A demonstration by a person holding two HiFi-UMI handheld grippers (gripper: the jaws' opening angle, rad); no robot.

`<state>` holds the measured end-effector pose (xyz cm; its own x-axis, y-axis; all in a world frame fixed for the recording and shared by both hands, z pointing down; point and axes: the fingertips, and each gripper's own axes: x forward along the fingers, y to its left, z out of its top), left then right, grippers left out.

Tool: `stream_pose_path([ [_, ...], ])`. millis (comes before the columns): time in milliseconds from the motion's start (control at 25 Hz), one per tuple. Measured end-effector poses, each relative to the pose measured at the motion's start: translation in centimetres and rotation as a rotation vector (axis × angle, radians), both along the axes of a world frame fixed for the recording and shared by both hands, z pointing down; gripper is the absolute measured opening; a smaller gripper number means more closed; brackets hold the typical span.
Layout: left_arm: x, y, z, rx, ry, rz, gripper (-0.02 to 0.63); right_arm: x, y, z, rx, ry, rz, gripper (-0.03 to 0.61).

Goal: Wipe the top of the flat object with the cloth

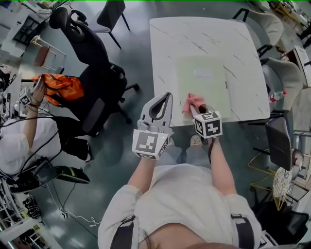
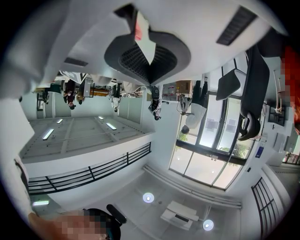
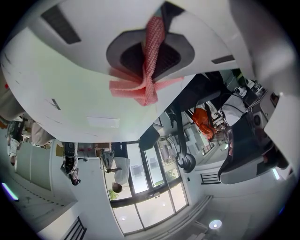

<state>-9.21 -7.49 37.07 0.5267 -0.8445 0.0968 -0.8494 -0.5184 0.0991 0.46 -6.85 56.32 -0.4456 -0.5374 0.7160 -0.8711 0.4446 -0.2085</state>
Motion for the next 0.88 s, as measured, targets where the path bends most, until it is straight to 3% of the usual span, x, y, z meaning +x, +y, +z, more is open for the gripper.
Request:
stream_pose_path([
  [880, 5.3, 0.3, -0.3, 0.001, -0.001, 0.021, 0.011, 7.6, -0.1, 0.3, -0.007, 0.018, 0.073, 0.026],
])
